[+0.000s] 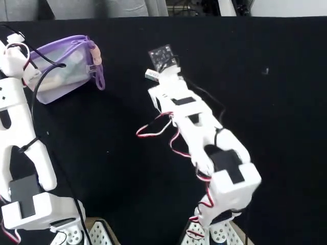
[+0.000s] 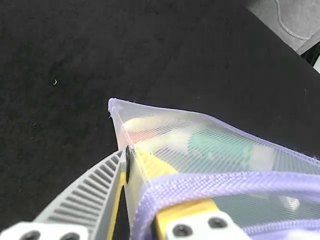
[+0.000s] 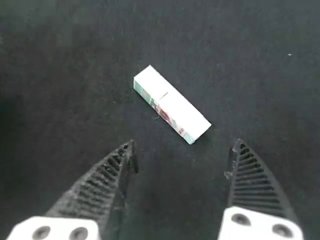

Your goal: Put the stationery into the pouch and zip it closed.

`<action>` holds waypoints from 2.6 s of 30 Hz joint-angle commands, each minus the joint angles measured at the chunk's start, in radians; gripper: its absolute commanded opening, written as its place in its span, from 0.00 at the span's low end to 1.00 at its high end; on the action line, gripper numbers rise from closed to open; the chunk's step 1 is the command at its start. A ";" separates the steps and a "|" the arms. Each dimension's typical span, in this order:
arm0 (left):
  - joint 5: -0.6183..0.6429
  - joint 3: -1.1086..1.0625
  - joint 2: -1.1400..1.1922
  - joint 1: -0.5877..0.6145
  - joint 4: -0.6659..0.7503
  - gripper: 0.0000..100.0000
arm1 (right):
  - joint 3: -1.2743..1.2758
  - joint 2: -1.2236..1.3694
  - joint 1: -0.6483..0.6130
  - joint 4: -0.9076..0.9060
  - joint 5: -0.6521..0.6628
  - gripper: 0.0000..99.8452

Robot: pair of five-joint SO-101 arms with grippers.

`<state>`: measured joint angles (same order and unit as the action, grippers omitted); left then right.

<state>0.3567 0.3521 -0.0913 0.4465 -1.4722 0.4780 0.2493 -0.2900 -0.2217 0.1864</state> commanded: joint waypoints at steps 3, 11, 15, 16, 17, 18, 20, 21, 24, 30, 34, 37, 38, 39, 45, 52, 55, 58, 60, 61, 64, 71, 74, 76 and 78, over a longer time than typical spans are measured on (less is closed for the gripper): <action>0.003 0.074 -0.015 0.008 0.026 0.03 | -0.371 0.185 0.044 -0.267 0.015 0.29; 0.005 0.073 -0.015 0.008 0.026 0.03 | -0.711 0.397 0.041 -0.502 0.087 0.29; 0.005 0.073 -0.015 0.008 0.026 0.03 | -0.745 0.440 0.041 -0.505 0.086 0.29; 0.005 0.073 -0.015 0.008 0.026 0.03 | -0.748 0.443 0.041 -0.511 0.087 0.29; 0.005 0.073 -0.015 0.008 0.026 0.03 | -0.748 0.443 0.041 -0.517 0.092 0.29; 0.005 0.073 -0.015 0.008 0.026 0.03 | -0.756 0.443 0.040 -0.526 0.092 0.29; 0.005 0.071 -0.015 0.008 0.026 0.03 | -0.762 0.444 0.040 -0.526 0.092 0.29; 0.005 0.071 -0.015 0.008 0.025 0.03 | -0.763 0.444 0.040 -0.526 0.094 0.29; 0.005 0.071 -0.015 0.008 0.023 0.03 | -0.765 0.443 0.040 -0.526 0.094 0.28; 0.005 0.071 -0.015 0.008 0.023 0.03 | -0.768 0.443 0.038 -0.520 0.097 0.17; 0.005 0.071 -0.015 0.008 0.023 0.03 | -0.768 0.443 0.038 -0.522 0.117 0.15; 0.005 0.071 -0.015 0.008 0.025 0.03 | -0.762 0.443 0.014 -0.529 0.190 0.10; 0.005 0.071 -0.015 0.007 0.025 0.03 | -0.765 0.443 0.000 -0.552 0.219 0.08; 0.005 0.071 -0.015 0.007 0.025 0.03 | -0.769 0.441 -0.015 -0.580 0.250 0.06; 0.005 0.071 -0.015 0.007 0.025 0.03 | -0.848 0.441 -0.083 -0.730 0.324 0.01; 0.005 0.071 -0.015 0.007 0.025 0.03 | -0.952 0.443 -0.069 -0.858 0.322 0.02; 0.005 0.071 -0.015 0.007 0.025 0.03 | -0.992 0.443 -0.072 -0.893 0.292 0.02; 0.005 0.071 -0.015 0.007 0.025 0.03 | -1.030 0.443 -0.074 -0.899 0.201 0.07; 0.005 0.071 -0.015 0.007 0.025 0.03 | -1.047 0.447 -0.075 -0.893 0.157 0.15; 0.005 0.071 -0.015 0.007 0.025 0.03 | -1.052 0.449 -0.081 -0.888 0.147 0.19; 0.005 0.071 -0.015 0.007 0.023 0.03 | -1.026 0.450 -0.106 -0.830 0.138 0.25; 0.005 0.071 -0.015 0.007 0.021 0.03 | -0.901 0.450 -0.138 -0.654 0.135 0.25; 0.005 0.071 -0.015 0.007 0.021 0.03 | -0.857 0.450 -0.138 -0.594 0.133 0.25; 0.005 0.071 -0.015 0.007 0.020 0.03 | -0.846 0.464 -0.138 -0.574 0.133 0.25; 0.005 0.071 -0.015 0.007 0.020 0.03 | -0.869 0.498 -0.138 -0.574 0.133 0.25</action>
<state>0.3567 0.3521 -0.0913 0.4465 -1.4722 -0.3659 0.7234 -0.4143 -0.8324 0.3261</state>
